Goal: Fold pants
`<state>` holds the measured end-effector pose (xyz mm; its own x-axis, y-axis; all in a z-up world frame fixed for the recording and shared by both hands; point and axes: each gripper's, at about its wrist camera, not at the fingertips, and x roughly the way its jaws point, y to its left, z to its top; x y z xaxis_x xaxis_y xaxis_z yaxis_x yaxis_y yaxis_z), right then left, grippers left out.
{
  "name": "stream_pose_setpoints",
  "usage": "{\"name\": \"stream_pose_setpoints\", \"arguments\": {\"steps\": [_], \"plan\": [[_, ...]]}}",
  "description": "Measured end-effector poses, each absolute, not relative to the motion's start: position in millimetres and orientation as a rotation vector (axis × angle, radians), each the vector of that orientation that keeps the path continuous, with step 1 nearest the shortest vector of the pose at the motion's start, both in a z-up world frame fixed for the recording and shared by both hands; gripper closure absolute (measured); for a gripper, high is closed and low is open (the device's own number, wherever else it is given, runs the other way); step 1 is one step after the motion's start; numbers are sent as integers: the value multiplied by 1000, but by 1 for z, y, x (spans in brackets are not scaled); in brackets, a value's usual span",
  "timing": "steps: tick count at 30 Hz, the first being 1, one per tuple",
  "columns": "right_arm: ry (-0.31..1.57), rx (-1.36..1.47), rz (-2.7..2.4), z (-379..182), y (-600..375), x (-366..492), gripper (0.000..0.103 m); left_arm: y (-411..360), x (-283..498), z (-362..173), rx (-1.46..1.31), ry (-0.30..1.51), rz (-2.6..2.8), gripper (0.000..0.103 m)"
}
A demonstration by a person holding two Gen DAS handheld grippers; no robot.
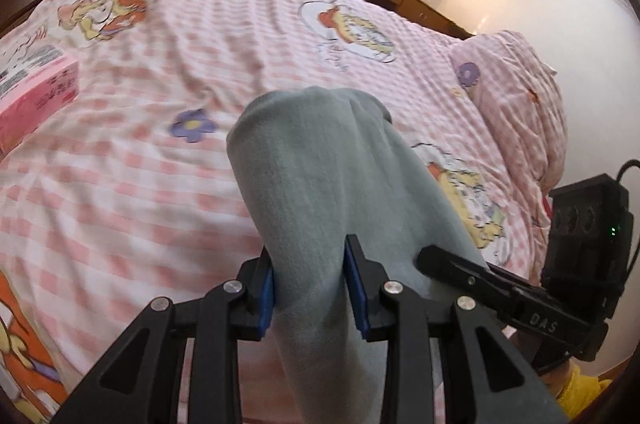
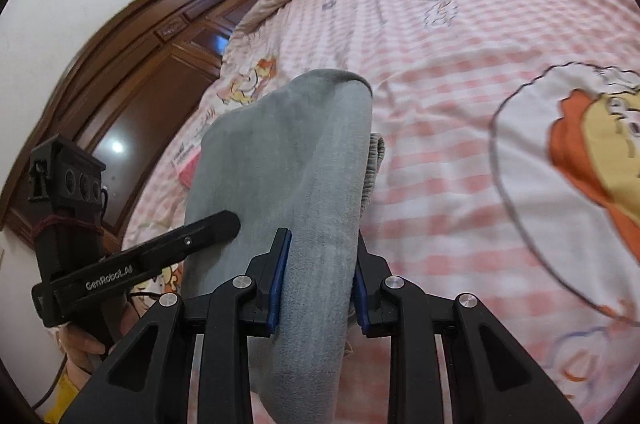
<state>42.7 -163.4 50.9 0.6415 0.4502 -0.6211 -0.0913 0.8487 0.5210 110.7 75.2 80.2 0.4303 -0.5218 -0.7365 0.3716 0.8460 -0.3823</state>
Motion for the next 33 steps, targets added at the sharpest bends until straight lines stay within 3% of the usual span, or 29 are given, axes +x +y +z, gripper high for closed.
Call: {"name": "stream_pose_setpoints", "arguments": {"steps": [6,10,26,33], "plan": [[872,416,313,21,-132,66,75,98,138,40,-153,1026,-515,65],[894,360,296,5,-129,72,71,99,138,20,-115,1022,-479,50],[865,151,269,25,-138,11,71,103,53,41,-120,994,-349,50],[921,113,260,-3,-138,21,70,96,53,23,-76,1000,-278,41]]}}
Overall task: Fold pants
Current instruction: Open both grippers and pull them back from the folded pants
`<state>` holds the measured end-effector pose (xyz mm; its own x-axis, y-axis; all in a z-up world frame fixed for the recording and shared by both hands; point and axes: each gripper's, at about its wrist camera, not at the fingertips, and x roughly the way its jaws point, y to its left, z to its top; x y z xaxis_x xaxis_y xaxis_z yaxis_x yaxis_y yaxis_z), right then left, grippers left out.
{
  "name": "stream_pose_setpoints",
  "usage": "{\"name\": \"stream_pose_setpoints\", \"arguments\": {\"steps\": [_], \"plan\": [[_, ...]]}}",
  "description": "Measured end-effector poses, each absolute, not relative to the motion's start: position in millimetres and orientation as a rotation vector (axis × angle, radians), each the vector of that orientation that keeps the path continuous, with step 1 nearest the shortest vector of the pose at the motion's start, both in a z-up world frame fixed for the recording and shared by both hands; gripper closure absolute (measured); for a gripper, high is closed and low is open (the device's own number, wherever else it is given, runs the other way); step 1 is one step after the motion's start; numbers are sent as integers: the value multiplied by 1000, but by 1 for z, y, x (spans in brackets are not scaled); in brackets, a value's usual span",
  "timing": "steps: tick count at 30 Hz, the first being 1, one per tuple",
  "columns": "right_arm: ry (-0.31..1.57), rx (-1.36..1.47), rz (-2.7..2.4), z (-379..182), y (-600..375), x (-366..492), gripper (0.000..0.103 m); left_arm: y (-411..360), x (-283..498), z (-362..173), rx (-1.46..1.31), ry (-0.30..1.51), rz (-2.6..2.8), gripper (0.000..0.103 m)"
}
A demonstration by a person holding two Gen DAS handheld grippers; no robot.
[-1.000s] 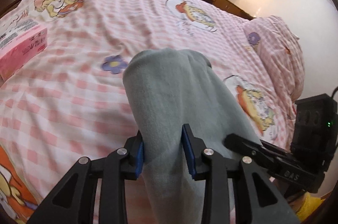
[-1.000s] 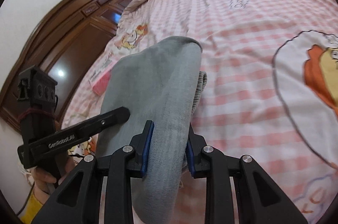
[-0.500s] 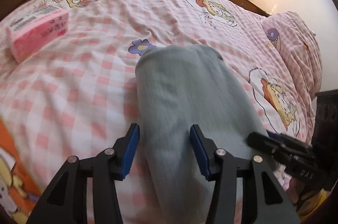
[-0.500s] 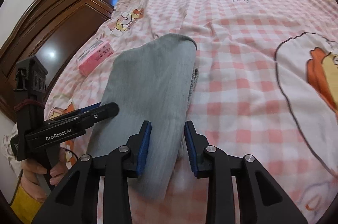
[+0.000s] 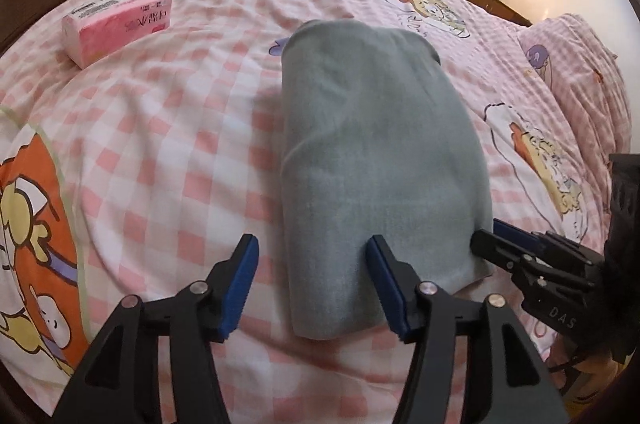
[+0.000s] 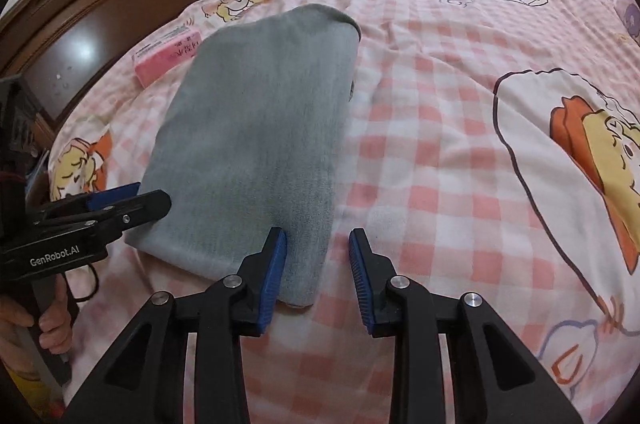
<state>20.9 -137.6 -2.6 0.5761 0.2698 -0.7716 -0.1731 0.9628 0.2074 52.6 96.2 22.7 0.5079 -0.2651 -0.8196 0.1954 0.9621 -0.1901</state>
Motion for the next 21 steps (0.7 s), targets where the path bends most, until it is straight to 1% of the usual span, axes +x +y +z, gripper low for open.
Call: {"name": "stream_pose_setpoints", "arguments": {"steps": [9,13,14,16,18,19,21], "plan": [[938,215,271,8,-146,13,68,89,32,35,-44,969,-202,40],[928,201,269,17,-142,0,68,83,17,40,-21,961,-183,32],[927,194,267,19,-142,-3,67,82,13,42,-19,956,-179,28],[925,184,258,21,-140,-11,60,81,7,44,-21,952,-175,21],[918,175,245,23,-139,-19,50,80,0,45,-23,947,-166,16],[915,165,234,24,-138,-24,49,79,-4,45,-23,947,-156,14],[913,151,224,24,-137,-31,48,78,-8,43,-23,957,-140,13]]}}
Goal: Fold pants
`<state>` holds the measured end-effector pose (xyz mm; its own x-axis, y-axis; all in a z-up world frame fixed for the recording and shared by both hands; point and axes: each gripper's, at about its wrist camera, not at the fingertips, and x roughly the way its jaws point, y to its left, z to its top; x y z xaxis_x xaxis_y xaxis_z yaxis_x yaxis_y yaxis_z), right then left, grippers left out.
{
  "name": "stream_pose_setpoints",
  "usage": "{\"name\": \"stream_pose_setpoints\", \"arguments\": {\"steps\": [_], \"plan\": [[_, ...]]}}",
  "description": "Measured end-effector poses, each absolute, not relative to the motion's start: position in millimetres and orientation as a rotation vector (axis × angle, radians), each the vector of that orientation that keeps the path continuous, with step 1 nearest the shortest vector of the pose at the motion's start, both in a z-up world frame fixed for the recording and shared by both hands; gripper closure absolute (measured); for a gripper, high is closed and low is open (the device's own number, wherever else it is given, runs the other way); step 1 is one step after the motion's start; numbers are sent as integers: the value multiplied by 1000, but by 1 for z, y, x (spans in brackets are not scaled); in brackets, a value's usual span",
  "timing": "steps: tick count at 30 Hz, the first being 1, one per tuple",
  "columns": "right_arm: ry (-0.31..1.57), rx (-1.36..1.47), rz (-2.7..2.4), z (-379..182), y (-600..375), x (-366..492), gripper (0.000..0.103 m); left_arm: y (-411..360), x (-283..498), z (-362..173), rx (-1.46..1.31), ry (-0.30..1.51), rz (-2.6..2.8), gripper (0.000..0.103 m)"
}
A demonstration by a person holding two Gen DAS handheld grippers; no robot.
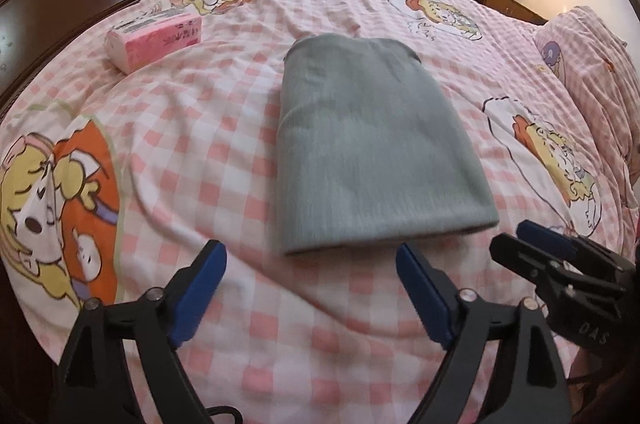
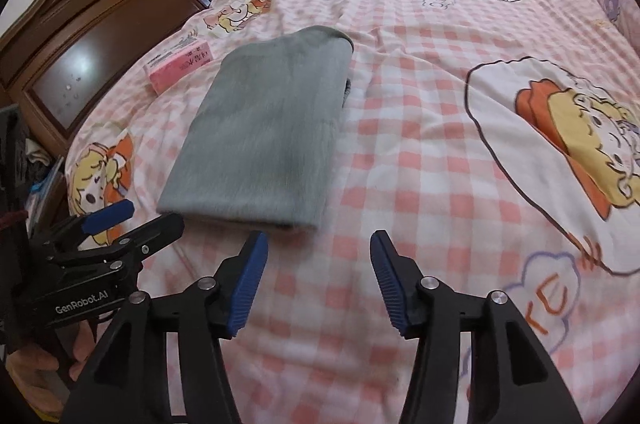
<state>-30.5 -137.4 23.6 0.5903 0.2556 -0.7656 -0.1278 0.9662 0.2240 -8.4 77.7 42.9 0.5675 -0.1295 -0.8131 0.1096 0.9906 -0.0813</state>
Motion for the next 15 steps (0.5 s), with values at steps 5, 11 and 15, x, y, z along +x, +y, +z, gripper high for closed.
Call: {"name": "stream_pose_setpoints", "arguments": {"steps": [5,11,15], "plan": [[910,117,199,20,-136,-43,42,76,-14,34,-41,992,-134,13],[925,99,165,9,-135,-39,41,74,-15,25,-30,1003,-123,13],[935,117,148,3,-138,-36,41,77,-14,18,-43,1015,-111,13]]}}
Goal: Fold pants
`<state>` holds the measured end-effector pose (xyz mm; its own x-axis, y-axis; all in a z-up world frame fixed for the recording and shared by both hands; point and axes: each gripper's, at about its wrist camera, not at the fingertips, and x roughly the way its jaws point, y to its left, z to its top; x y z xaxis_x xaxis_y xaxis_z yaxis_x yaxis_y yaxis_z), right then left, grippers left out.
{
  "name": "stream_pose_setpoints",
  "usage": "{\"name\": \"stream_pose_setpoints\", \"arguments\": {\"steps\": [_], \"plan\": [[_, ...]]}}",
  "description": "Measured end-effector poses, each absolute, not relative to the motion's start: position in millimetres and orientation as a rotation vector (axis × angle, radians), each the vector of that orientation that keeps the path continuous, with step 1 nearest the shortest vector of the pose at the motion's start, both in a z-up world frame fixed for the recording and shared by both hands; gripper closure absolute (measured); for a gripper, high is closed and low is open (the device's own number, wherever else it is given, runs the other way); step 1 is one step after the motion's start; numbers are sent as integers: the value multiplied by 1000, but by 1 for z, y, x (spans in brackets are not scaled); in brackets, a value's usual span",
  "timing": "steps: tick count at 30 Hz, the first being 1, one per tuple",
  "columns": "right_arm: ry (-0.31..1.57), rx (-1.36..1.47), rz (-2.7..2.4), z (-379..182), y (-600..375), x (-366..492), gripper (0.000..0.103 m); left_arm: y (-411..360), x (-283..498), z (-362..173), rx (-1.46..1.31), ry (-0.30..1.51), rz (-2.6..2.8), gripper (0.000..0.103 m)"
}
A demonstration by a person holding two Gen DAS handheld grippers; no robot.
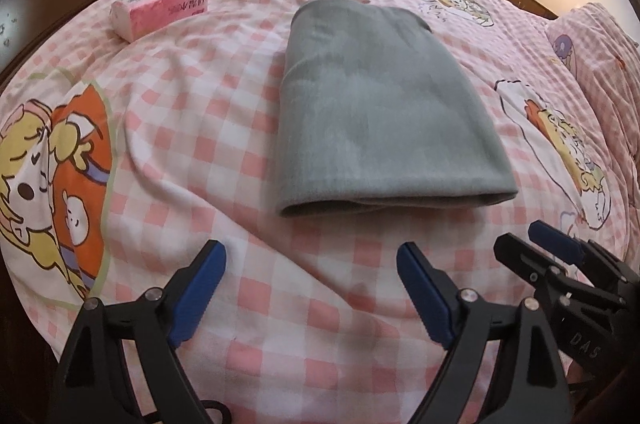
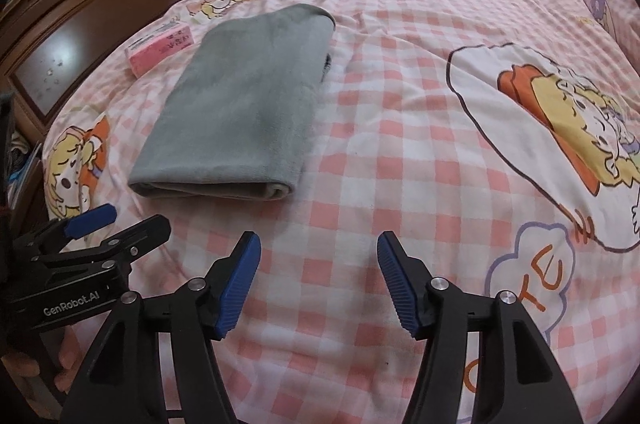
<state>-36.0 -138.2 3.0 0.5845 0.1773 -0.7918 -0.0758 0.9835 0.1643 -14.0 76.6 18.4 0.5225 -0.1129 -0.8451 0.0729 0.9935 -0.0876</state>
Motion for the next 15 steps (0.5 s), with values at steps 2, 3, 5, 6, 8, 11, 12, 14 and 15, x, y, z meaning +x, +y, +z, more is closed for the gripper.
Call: {"name": "stream_pose_setpoints", "arguments": {"steps": [2,3,5,6,8,11,12,14,15], "plan": [[942,129,141,0,-140,-34,41,78,-14,15,-47,1020,-106,13],[946,132,138,-1,-141,-34,41,78,-14,14,-49,1023,-106,13],[954,139,135,-4,-141,-33,41,79,-14,12,-52,1025,-110,13],[956,140,134,-5,-141,-33,41,79,-14,11,-55,1023,-110,13],[958,139,133,-6,-140,-32,41,80,-14,11,-59,1022,-112,13],[955,139,133,-6,-140,-32,41,80,-13,9,-58,1025,-111,13],[953,139,132,-7,-140,-32,41,80,-13,8,-55,1025,-110,13],[951,136,131,-7,-138,-33,41,79,-14,8,-50,1023,-107,13],[951,134,131,-7,-138,-33,41,79,-14,8,-49,1022,-106,13]]}}
